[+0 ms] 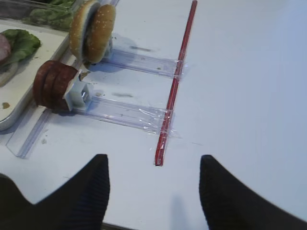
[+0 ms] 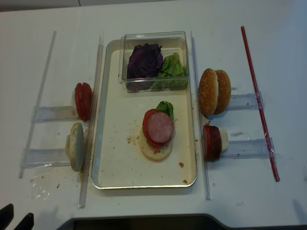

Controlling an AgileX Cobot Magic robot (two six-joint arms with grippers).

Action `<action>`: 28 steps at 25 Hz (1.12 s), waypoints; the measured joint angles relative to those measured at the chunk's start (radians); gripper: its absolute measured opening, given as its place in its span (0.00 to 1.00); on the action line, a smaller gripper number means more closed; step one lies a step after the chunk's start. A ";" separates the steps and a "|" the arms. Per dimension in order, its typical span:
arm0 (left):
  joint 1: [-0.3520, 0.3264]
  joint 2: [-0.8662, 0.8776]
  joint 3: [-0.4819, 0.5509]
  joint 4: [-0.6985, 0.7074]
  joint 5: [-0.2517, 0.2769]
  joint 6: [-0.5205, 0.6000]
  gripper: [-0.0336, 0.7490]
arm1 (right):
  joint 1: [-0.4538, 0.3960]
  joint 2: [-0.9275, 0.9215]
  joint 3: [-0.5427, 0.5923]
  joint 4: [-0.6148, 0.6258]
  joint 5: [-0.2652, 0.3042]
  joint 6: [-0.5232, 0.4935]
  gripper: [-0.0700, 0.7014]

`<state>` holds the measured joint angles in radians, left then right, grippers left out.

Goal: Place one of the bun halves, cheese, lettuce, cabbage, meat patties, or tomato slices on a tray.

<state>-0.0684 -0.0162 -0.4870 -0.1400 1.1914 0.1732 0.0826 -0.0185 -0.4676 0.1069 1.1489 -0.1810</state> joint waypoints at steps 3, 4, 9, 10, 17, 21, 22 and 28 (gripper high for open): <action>0.000 0.000 0.000 0.000 0.000 0.000 0.41 | -0.042 0.000 0.000 0.000 0.000 0.000 0.67; 0.000 0.000 0.000 0.000 0.000 0.000 0.41 | -0.055 0.000 0.000 0.000 0.000 0.000 0.67; 0.000 0.000 0.000 0.000 0.000 0.000 0.41 | -0.072 0.000 0.000 0.000 0.000 0.000 0.67; 0.000 0.000 0.000 0.000 0.000 0.000 0.41 | -0.072 0.000 0.000 0.000 0.000 0.000 0.67; 0.000 0.000 0.000 0.000 0.000 0.000 0.41 | -0.072 0.000 0.000 0.000 0.000 0.000 0.67; 0.000 0.000 0.000 0.000 0.000 0.000 0.41 | -0.072 0.000 0.000 0.000 0.000 0.000 0.67; 0.000 0.000 0.000 0.000 0.000 0.000 0.41 | -0.072 0.000 0.000 0.000 0.000 0.000 0.67; 0.000 0.000 0.000 0.000 0.000 0.000 0.41 | -0.072 0.000 0.000 0.000 0.000 0.000 0.67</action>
<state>-0.0684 -0.0162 -0.4870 -0.1400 1.1914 0.1732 0.0107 -0.0185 -0.4676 0.1069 1.1489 -0.1810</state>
